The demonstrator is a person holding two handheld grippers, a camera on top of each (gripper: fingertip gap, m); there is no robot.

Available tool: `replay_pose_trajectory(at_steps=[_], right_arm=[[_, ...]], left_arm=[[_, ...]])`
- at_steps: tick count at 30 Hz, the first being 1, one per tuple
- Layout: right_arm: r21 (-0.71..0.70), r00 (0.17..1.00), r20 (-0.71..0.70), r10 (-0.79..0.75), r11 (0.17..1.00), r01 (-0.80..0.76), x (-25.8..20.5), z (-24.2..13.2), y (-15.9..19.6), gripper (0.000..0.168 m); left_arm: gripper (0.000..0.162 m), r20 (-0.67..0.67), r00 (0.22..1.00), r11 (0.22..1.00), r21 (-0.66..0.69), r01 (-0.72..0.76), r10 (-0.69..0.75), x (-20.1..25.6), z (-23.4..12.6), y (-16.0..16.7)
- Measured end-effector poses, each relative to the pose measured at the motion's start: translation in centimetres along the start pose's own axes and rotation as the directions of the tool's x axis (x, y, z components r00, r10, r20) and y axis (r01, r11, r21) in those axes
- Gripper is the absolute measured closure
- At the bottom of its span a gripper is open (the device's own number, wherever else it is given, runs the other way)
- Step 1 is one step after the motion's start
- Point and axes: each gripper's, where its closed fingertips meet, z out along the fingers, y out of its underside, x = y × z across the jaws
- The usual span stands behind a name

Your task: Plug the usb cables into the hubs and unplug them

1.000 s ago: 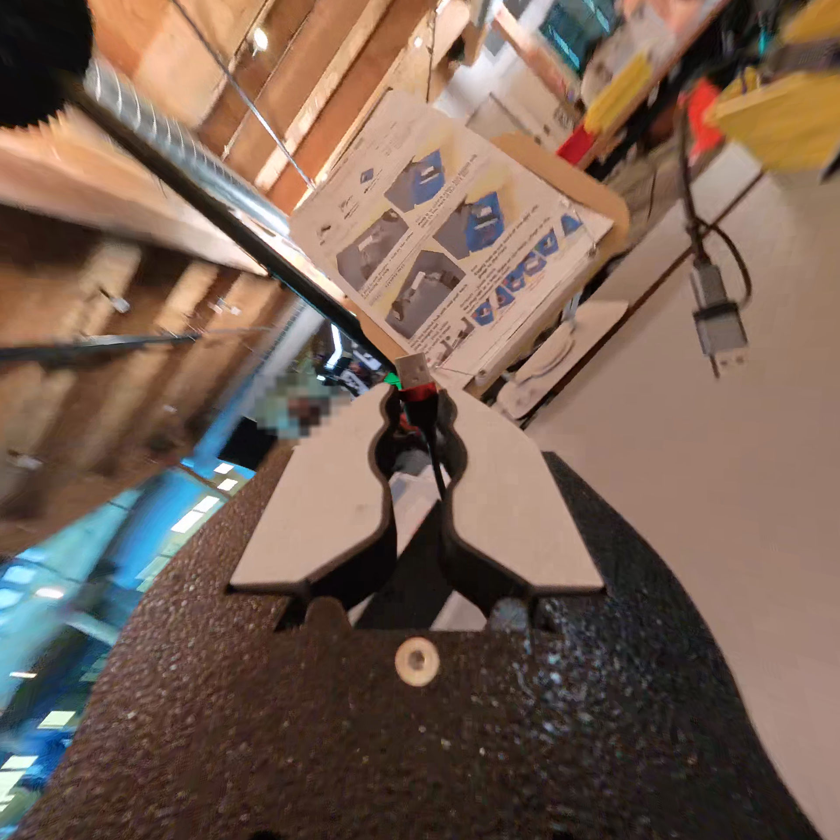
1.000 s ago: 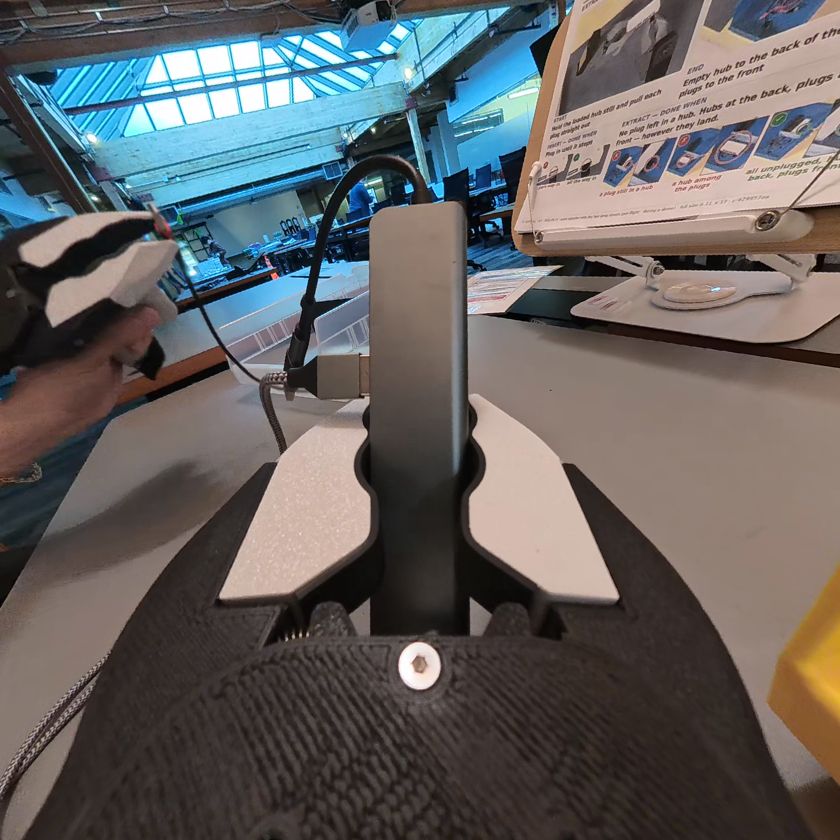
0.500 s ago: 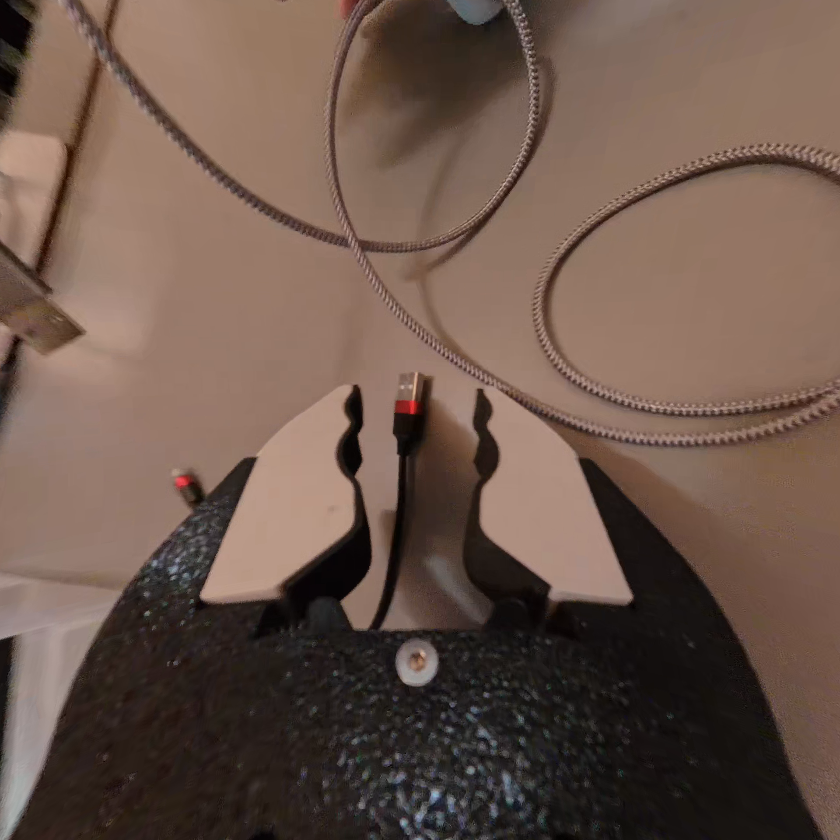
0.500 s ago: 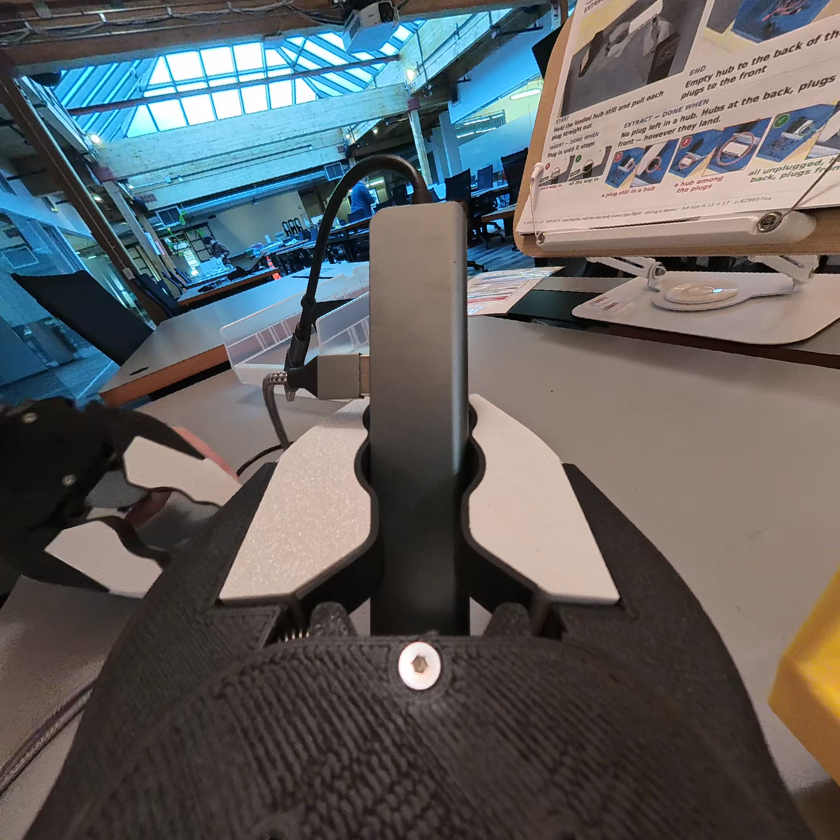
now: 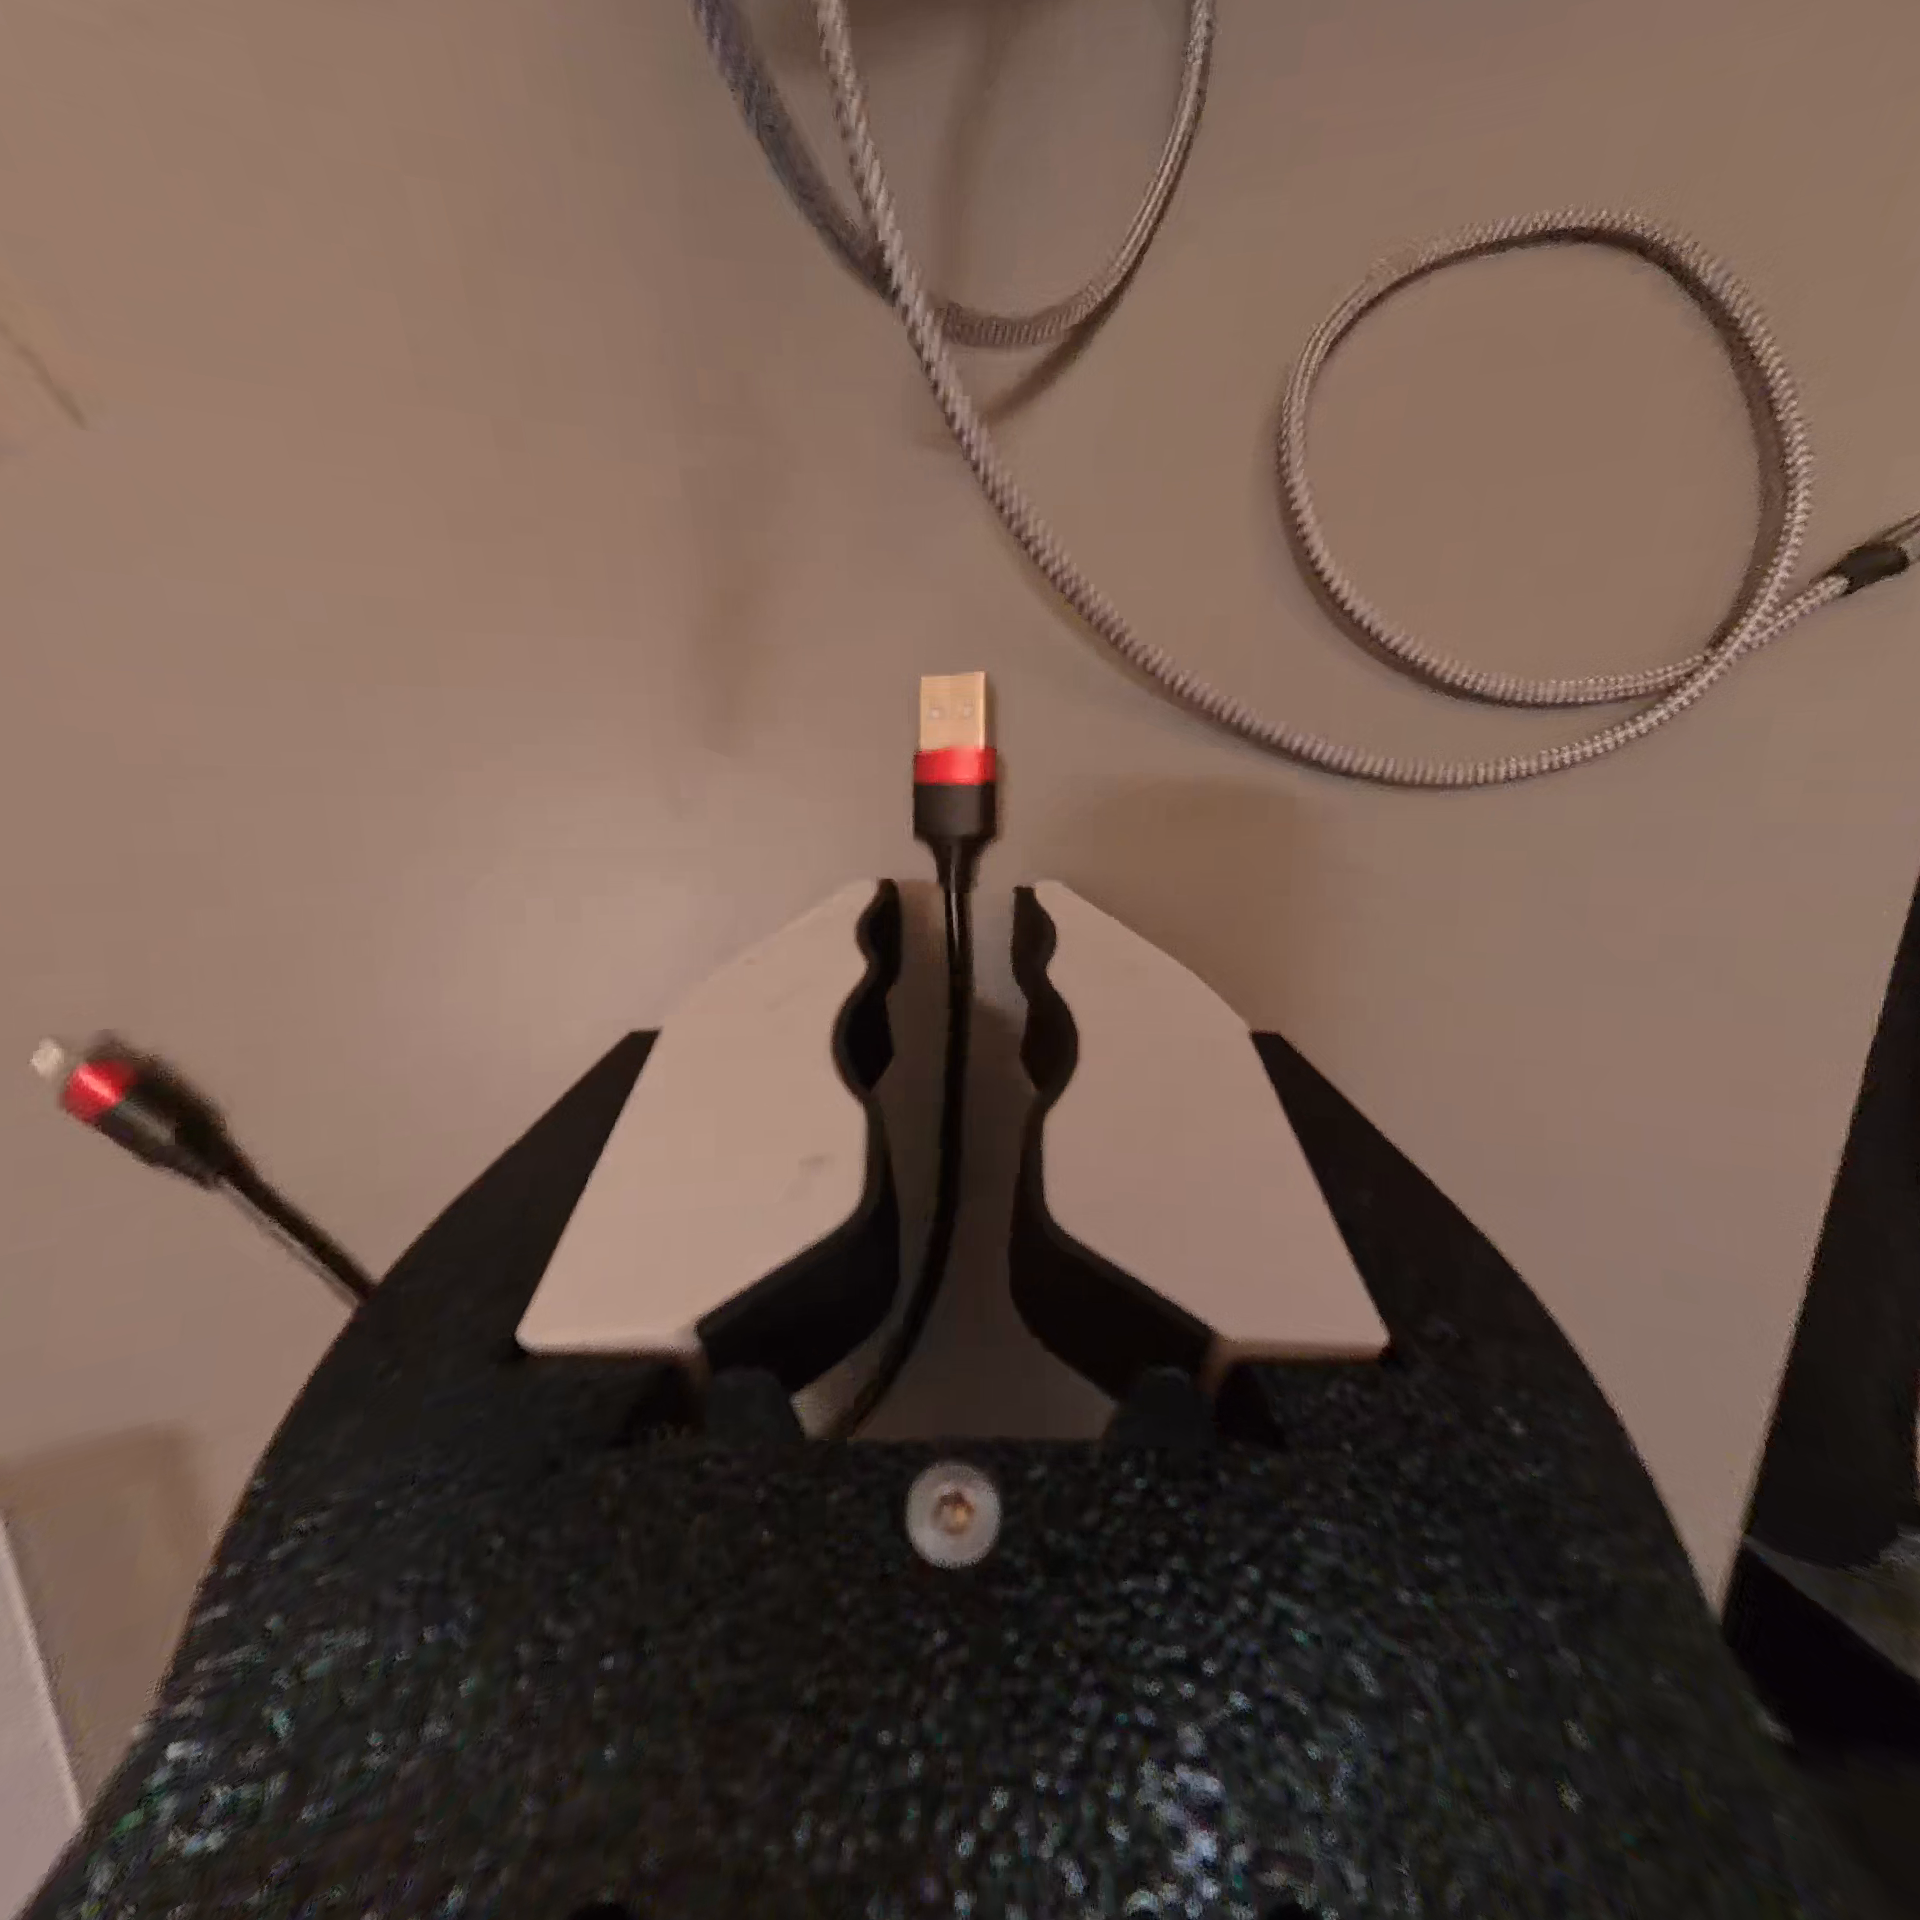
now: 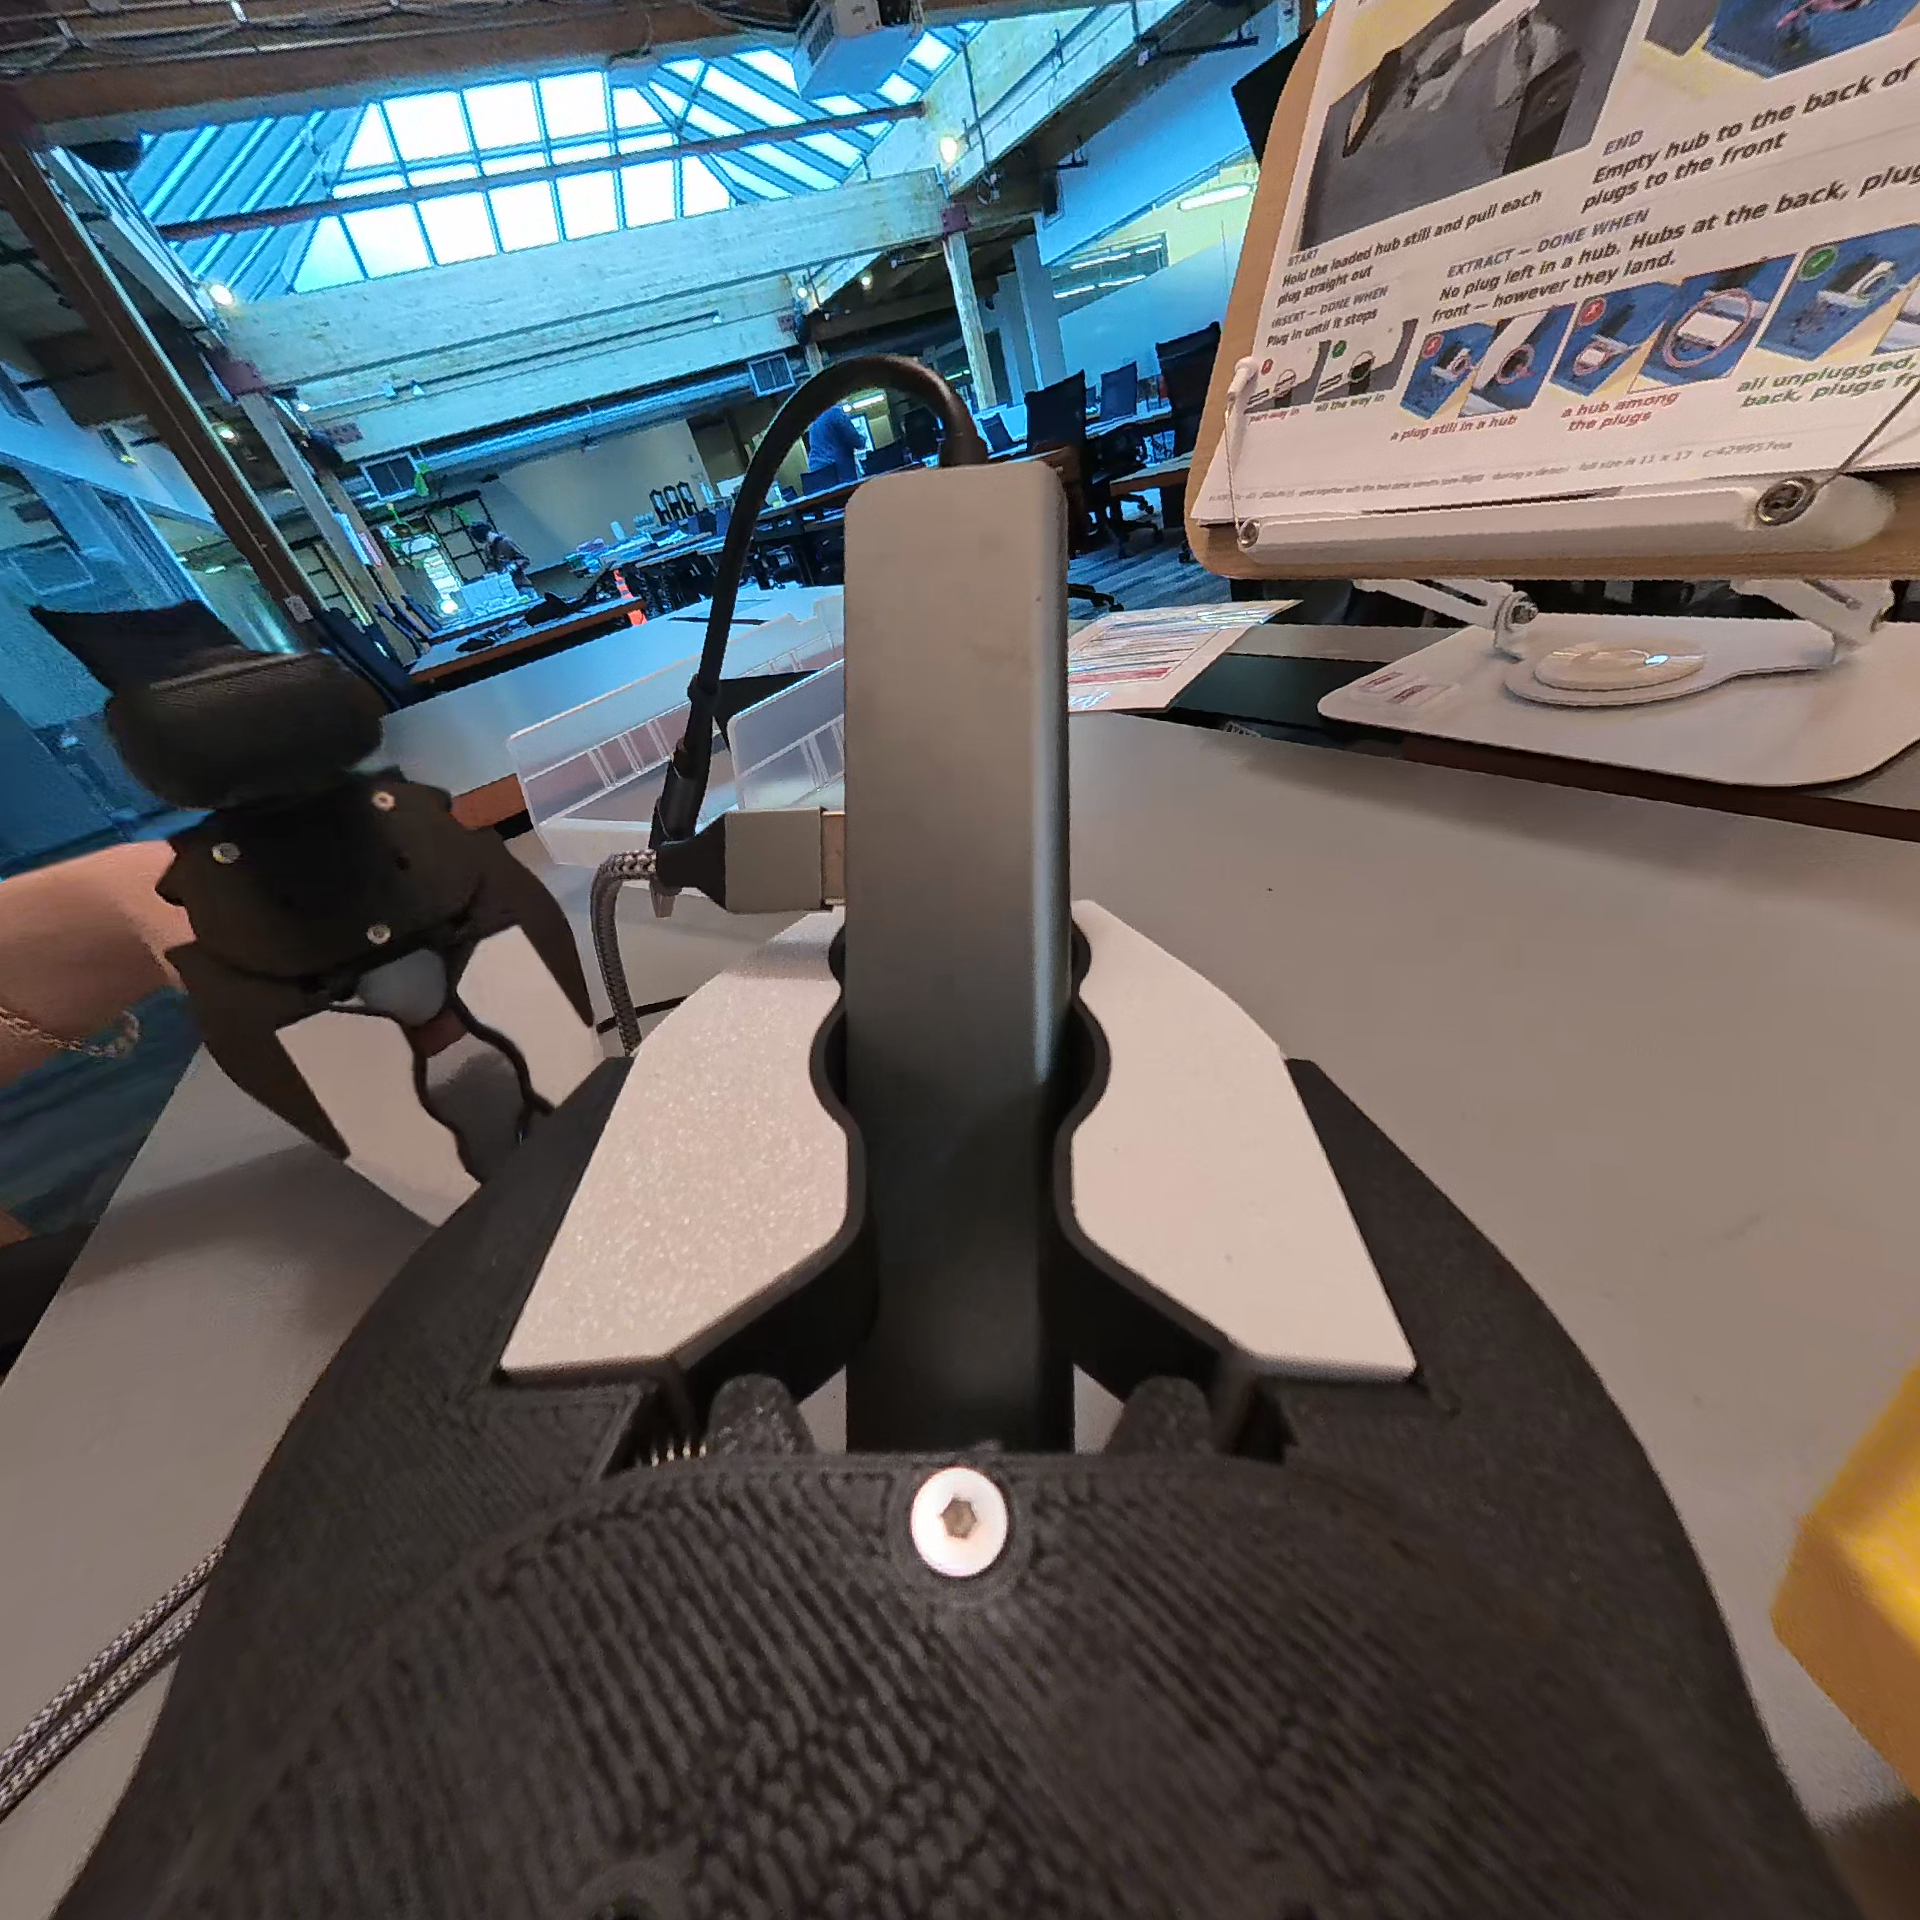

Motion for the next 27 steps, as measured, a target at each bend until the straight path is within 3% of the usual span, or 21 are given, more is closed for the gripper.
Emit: replay_pose_trajectory(at_steps=[3, 9, 11, 13, 16, 22, 25, 27], right_arm=[[0.007, 1.0, -0.002, 0.008, 1.0, -0.008, 0.1, -0.1, -0.1, 0.134], [0.003, 1.0, -0.013, -0.004, 1.0, 0.004, 0.1, 0.0, 0.0, 0.134], [0.003, 1.0, -0.017, -0.009, 1.0, 0.009, 0.1, 0.0, 0.0, 0.134], [0.006, 1.0, -0.027, -0.007, 1.0, 0.007, 0.3, 0.0, -0.1, 0.134], [0.009, 0.999, -0.032, -0.002, 1.0, 0.003, 0.4, -0.1, -0.1, 0.134], [0.01, 0.999, -0.034, -0.008, 1.0, 0.009, 0.3, -0.1, -0.1, 0.134], [0.011, 0.999, -0.033, -0.006, 1.0, 0.007, 0.3, -0.1, -0.1, 0.134], [0.011, 0.999, -0.034, -0.003, 1.0, 0.004, 0.4, -0.1, -0.1, 0.134]], left_arm=[[0.156, 0.014, 0.999, 0.998, 0.043, -0.045, 0.044, -0.1, 0.7, -0.9], [0.157, 0.015, 0.999, 0.962, 0.27, 0.038, -0.044, -0.5, 1.1, -2.6], [0.157, -0.027, 0.999, 0.894, 0.444, 0.052, -0.044, 0.2, -0.8, -4.4], [0.157, -0.05, 0.998, 0.774, 0.631, 0.06, -0.037, 0.5, -3.9, -6.5], [0.157, 0.005, 1.0, 0.634, 0.773, -0.016, 0.018, 1.1, -7.5, -8.1], [0.157, 0.132, 0.989, 0.548, 0.824, -0.145, 0.062, 2.4, -10.3, -9.9], [0.157, 0.277, 0.961, 0.603, 0.764, -0.232, 0.018, 1.9, -11.1, -10.9], [0.157, 0.479, 0.878, 0.706, 0.623, -0.337, -0.003, 0.7, -11.6, -11.3]])
